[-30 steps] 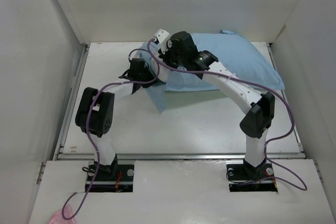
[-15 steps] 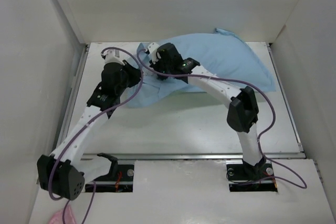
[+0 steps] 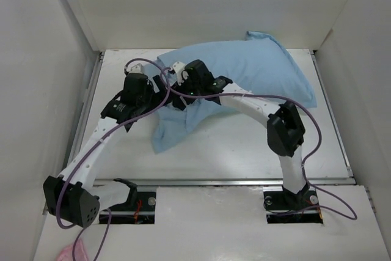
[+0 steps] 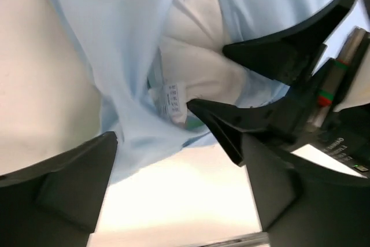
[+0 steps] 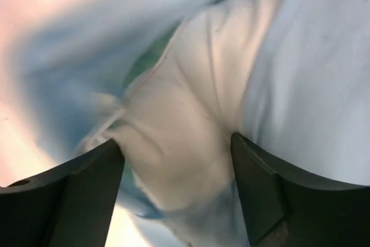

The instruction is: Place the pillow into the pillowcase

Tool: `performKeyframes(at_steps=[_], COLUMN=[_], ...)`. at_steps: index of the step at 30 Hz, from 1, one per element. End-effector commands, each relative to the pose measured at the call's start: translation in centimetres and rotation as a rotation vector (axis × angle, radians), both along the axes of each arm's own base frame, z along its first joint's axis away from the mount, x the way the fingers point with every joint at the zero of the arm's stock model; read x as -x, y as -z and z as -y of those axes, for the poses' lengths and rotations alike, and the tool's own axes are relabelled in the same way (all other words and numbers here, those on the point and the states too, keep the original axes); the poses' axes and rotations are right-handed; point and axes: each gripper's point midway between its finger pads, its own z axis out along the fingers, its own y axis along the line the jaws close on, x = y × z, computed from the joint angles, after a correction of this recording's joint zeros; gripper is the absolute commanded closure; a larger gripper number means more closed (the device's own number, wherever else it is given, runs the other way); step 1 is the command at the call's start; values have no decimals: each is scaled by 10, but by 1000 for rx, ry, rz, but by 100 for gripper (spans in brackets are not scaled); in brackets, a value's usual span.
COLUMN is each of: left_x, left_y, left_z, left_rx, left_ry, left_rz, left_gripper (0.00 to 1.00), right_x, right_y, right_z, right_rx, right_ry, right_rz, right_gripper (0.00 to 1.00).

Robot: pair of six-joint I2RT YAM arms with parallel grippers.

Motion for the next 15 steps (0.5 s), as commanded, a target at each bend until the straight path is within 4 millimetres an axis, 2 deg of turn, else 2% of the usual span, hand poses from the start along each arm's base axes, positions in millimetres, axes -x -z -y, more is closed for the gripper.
performKeyframes(at_steps=[1, 2, 4, 6, 9, 11, 15], left_x=[-22, -18, -14, -10, -11, -15, -29], left_y=[-51, -49, -54, -65, -63, -56, -23], left_z=[-14, -19, -30, -35, -37, -30, -13], left_rx=[35, 24, 12, 14, 9, 17, -17], left_ry=[-130, -145, -195, -216, -225, -202, -121], left_rz=[175, 175, 196, 231, 235, 216, 119], left_gripper=[10, 7, 6, 6, 9, 17, 25], right_x=[73, 64, 61, 50, 43, 41, 34], right_y=[-167, -179, -190, -186, -189, -187, -184], right_z=[-19, -10, 9, 22, 40, 43, 58], right_rx=[-283, -279, -264, -216, -174, -169, -147], right_ry=[-188, -109, -30, 54, 158, 190, 293], right_rz=[196, 232, 259, 276, 271, 260, 259], right_gripper=[19, 19, 18, 18, 18, 18, 20])
